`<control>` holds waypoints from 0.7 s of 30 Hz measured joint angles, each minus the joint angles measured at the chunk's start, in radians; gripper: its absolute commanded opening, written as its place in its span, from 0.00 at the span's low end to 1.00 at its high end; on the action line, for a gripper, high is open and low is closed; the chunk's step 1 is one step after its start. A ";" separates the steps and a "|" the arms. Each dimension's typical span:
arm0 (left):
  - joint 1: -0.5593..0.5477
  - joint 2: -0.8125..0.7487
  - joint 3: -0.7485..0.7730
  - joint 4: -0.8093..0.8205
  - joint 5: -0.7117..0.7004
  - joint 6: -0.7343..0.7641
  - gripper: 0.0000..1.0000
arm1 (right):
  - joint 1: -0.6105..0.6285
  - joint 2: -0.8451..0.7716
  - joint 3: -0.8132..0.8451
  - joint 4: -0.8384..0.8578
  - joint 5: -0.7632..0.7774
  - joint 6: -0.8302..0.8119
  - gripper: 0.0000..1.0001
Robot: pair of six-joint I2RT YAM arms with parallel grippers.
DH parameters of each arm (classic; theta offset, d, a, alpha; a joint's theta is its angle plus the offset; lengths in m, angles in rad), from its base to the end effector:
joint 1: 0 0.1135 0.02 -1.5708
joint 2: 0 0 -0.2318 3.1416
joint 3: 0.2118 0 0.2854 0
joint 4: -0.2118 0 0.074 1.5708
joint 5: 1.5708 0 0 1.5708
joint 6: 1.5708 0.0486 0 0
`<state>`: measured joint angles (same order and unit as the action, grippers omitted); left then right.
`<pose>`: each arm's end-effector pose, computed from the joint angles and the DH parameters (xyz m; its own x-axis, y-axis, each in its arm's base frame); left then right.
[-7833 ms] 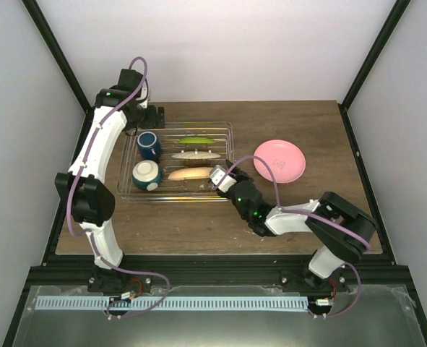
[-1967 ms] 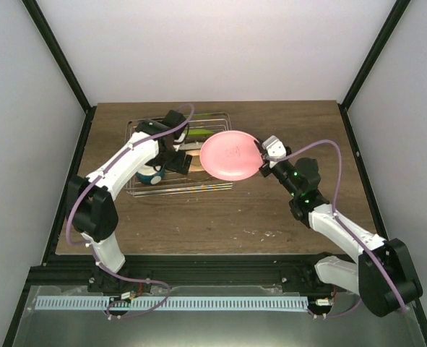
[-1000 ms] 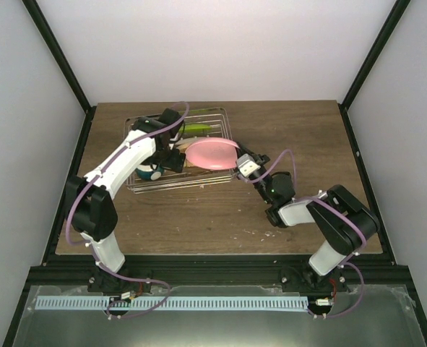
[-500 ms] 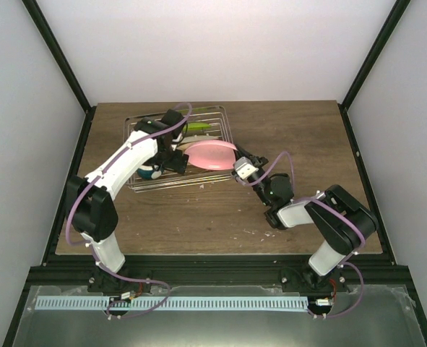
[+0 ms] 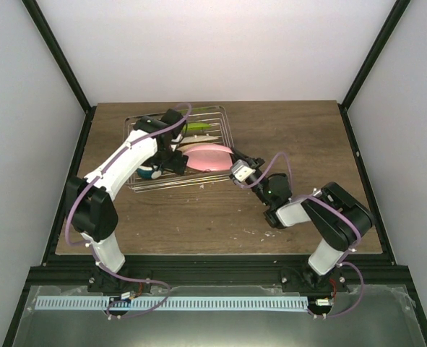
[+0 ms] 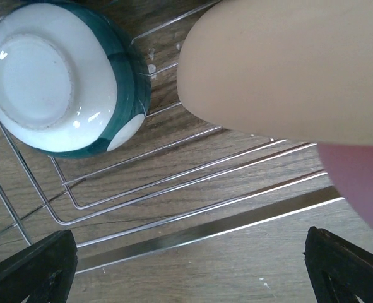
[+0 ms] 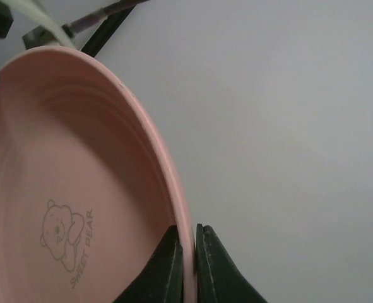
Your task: Load the mixed dishes into the dish rack
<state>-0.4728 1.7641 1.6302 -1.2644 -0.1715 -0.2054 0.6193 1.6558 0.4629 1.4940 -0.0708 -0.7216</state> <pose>0.3332 -0.1611 0.2431 -0.9448 0.2576 -0.2023 0.2349 0.9634 0.1296 0.2548 0.1859 0.1436 0.6001 -0.3814 -0.7031 -0.3165 0.6941 -0.6466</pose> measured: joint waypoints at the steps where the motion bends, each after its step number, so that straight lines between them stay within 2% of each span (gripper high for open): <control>1: 0.000 0.000 0.014 -0.012 0.002 0.000 1.00 | 0.001 0.007 0.002 0.002 0.000 -0.001 0.01; 10: 0.000 -0.049 0.094 -0.045 0.060 -0.013 1.00 | 0.014 0.039 0.014 0.003 -0.007 -0.024 0.06; 15: 0.000 -0.121 0.087 -0.005 0.082 -0.019 1.00 | 0.034 0.048 0.016 -0.019 -0.027 -0.039 0.13; 21: 0.000 -0.195 0.067 0.096 0.113 -0.019 1.00 | 0.100 0.076 0.016 -0.127 -0.070 -0.050 0.25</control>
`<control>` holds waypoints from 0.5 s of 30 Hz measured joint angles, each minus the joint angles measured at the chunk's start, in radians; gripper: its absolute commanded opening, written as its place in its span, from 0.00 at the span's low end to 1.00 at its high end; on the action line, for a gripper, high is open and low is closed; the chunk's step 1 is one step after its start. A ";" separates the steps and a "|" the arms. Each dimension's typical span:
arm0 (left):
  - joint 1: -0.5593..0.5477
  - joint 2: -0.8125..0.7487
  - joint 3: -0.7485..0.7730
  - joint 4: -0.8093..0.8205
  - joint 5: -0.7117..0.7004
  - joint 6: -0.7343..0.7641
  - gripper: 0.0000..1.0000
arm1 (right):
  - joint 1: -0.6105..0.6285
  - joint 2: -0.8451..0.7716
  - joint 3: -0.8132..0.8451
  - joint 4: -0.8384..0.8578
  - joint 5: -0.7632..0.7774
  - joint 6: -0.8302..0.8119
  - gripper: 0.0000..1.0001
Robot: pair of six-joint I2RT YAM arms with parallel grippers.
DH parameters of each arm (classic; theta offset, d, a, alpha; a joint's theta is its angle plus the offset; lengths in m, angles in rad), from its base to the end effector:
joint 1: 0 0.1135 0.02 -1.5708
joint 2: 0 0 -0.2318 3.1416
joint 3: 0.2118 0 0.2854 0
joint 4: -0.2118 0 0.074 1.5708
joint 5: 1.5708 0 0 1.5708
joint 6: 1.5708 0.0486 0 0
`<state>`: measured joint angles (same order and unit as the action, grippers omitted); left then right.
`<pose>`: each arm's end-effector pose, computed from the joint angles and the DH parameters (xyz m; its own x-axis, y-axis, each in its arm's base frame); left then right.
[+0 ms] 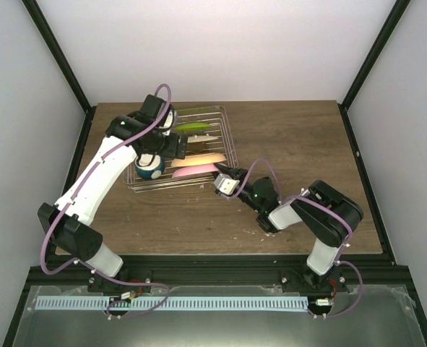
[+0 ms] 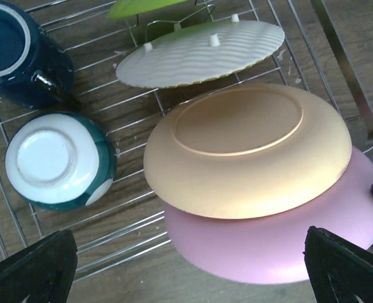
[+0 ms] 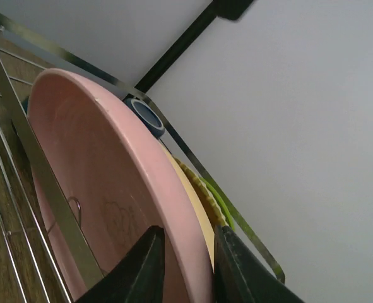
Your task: Load the mixed dishes into the dish rack
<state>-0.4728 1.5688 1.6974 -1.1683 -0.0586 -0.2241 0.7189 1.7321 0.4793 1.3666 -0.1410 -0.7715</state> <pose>0.3134 -0.1571 0.3349 -0.8436 0.1823 -0.5050 0.2469 0.9670 -0.0633 0.2384 0.2177 0.1099 0.5891 -0.4018 -0.7011 -0.4831 0.5203 -0.7041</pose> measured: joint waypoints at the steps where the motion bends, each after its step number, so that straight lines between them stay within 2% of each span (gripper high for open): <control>1: 0.000 -0.002 -0.003 0.012 0.002 0.000 1.00 | 0.008 0.000 0.002 -0.008 0.000 -0.004 0.27; 7: 0.000 -0.002 -0.041 0.054 0.009 0.005 1.00 | 0.039 -0.014 0.020 -0.064 0.004 -0.002 0.63; 8: 0.000 -0.002 -0.047 0.060 0.008 0.008 1.00 | 0.043 -0.022 0.020 -0.083 0.004 -0.001 0.71; 10: 0.000 -0.002 -0.051 0.070 0.011 0.012 1.00 | 0.047 -0.055 0.020 -0.135 0.004 0.001 0.96; 11: 0.001 -0.002 -0.052 0.076 0.012 0.015 1.00 | 0.049 -0.077 0.020 -0.164 0.005 0.009 0.99; 15: 0.003 -0.002 -0.052 0.099 0.017 0.019 1.00 | 0.058 -0.199 0.018 -0.296 0.007 0.029 1.00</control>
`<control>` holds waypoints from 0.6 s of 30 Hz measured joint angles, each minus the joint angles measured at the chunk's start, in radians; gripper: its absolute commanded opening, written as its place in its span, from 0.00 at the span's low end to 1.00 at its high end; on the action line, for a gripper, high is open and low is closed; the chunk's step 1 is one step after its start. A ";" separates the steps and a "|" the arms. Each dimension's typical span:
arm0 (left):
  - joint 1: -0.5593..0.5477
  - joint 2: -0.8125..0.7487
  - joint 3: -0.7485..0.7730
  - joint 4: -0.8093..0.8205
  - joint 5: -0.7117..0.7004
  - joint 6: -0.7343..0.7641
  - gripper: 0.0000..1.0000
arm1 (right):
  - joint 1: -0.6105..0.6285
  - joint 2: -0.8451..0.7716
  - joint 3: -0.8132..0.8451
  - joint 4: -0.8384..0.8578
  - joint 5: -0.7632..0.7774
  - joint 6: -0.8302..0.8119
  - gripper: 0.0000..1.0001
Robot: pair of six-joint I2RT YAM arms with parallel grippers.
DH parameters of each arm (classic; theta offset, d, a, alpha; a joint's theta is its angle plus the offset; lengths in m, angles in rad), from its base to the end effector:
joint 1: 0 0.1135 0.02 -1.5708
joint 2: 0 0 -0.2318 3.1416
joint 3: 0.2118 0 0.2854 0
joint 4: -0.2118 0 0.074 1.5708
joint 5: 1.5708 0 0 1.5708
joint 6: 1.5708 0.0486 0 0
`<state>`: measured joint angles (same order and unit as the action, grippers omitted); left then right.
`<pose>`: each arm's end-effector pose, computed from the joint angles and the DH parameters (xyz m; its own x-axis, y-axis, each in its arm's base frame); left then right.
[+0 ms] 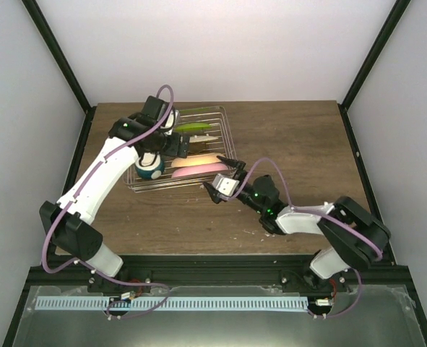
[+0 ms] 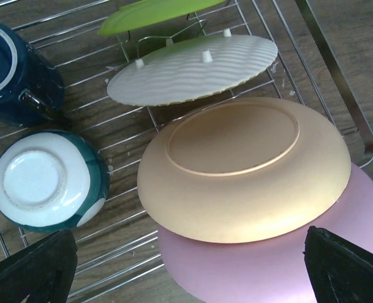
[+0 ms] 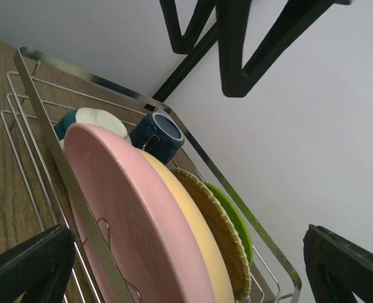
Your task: Load the mixed dishes into the dish rack
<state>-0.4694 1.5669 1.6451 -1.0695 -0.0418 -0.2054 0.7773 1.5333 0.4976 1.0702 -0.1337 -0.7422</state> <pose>0.3217 -0.1609 0.3244 -0.8186 0.1867 -0.5432 0.2703 0.9597 -0.0775 0.2288 0.2342 0.1399 0.5521 -0.3965 -0.7334 -0.5656 0.4681 -0.6789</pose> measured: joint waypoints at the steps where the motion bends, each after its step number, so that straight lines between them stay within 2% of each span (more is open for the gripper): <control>1: 0.002 0.000 0.000 0.007 0.001 0.000 1.00 | 0.002 -0.027 -0.004 -0.023 0.005 0.008 1.00; 11: 0.052 0.001 0.001 0.072 0.002 -0.010 1.00 | 0.005 -0.238 -0.040 -0.289 0.164 0.155 1.00; 14: 0.093 0.001 0.004 0.101 0.010 -0.027 1.00 | -0.007 -0.282 -0.018 -0.377 0.225 0.254 1.00; 18: 0.171 0.001 0.008 0.144 0.026 -0.054 1.00 | -0.066 -0.306 0.100 -0.510 0.293 0.433 1.00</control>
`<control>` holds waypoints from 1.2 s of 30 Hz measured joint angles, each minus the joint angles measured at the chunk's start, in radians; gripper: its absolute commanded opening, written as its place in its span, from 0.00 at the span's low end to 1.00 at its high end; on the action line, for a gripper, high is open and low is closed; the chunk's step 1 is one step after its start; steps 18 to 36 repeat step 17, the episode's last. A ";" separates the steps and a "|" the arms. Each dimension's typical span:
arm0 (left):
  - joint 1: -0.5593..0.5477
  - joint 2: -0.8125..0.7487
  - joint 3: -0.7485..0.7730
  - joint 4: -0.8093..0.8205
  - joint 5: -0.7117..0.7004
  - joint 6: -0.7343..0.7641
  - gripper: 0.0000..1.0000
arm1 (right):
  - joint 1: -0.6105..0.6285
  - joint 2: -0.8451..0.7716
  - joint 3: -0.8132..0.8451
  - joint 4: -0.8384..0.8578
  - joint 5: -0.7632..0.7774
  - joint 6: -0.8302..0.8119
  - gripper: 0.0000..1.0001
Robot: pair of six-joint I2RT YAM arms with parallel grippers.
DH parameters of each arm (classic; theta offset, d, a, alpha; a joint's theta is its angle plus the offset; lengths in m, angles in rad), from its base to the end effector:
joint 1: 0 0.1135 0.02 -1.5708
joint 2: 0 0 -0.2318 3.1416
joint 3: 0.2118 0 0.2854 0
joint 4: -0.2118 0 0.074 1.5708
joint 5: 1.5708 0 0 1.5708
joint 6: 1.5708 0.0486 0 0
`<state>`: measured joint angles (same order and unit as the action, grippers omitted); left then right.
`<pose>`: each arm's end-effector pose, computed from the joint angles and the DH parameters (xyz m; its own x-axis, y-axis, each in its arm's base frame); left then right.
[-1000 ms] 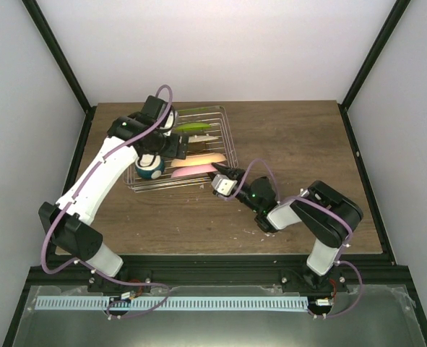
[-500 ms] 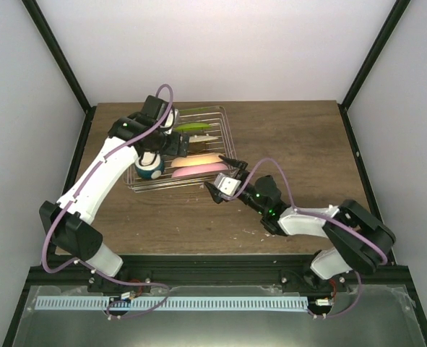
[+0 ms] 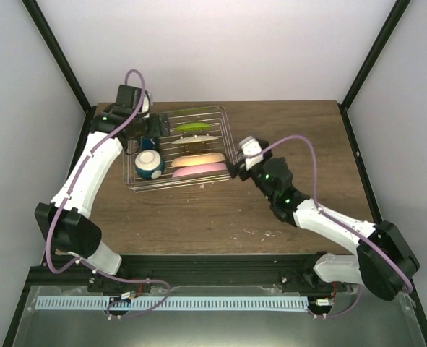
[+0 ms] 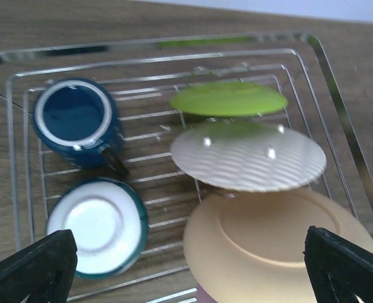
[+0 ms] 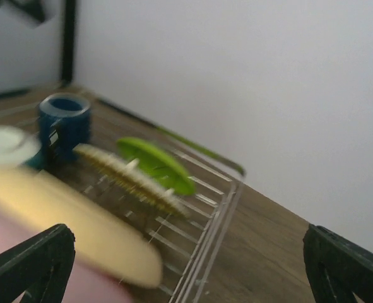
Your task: Load the mixed dishes into the dish rack
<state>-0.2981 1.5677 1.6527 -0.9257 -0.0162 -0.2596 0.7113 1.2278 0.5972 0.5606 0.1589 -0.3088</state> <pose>0.3577 -0.1091 0.3374 -0.7611 -0.0346 -0.6477 0.0910 0.9830 -0.1595 0.2508 0.2060 0.2072 0.1091 -0.3021 -0.9470 -0.5163 0.7969 -0.3137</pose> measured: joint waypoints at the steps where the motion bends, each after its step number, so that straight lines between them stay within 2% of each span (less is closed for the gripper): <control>1: 0.022 0.000 0.000 0.012 0.004 -0.006 1.00 | -0.026 -0.003 0.034 -0.025 0.012 0.048 1.00; 6: 0.141 0.000 0.001 0.058 0.010 -0.032 1.00 | -0.219 0.029 0.241 -0.211 0.051 0.290 1.00; 10: 0.201 0.007 0.015 0.064 -0.013 -0.049 1.00 | -0.409 0.204 0.495 -0.448 0.044 0.464 1.00; 14: 0.213 0.029 0.028 0.067 -0.063 -0.056 1.00 | -0.535 0.339 0.623 -0.624 0.011 0.577 1.00; 17: 0.213 0.053 0.039 0.062 -0.101 -0.060 1.00 | -0.612 0.401 0.655 -0.715 -0.010 0.636 1.00; 36: 0.213 0.053 0.039 0.062 -0.101 -0.060 1.00 | -0.612 0.401 0.655 -0.715 -0.010 0.636 1.00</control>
